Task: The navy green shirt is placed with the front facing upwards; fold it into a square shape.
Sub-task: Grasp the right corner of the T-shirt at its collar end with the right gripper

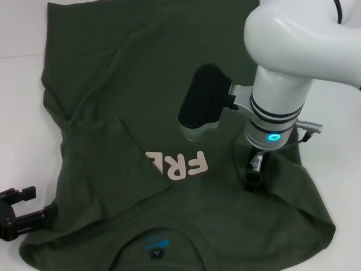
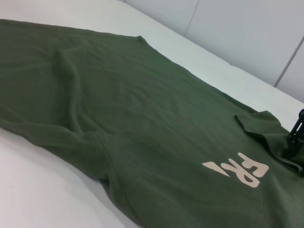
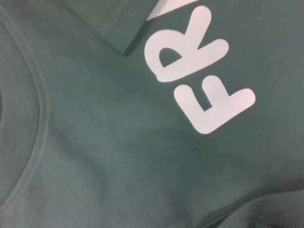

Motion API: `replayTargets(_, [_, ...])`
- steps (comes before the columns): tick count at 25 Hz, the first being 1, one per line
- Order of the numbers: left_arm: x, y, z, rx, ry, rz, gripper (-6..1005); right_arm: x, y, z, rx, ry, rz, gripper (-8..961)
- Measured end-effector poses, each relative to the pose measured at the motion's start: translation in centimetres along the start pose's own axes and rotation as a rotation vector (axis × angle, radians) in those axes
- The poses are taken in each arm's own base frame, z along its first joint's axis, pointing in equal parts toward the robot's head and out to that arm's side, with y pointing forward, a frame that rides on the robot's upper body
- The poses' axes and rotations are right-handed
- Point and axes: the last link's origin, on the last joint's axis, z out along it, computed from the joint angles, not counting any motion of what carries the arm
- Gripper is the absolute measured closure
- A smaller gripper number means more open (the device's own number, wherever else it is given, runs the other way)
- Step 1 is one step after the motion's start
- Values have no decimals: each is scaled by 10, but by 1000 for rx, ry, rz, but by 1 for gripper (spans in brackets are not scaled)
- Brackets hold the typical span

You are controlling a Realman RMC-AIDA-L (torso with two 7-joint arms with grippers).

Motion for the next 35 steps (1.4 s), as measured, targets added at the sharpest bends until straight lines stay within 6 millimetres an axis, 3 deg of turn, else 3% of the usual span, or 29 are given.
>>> replayTargets(6, [0,0,0,0,-1,1,186,-2,0,0,7,-2,2,506])
replayTargets(17, [0,0,0,0,-2,1,186,-4,0,-1,14,-7,-2,687])
replayTargets(35, [1,-1,0,2,-3,3,187,-4,3,0,14,3,-15,794])
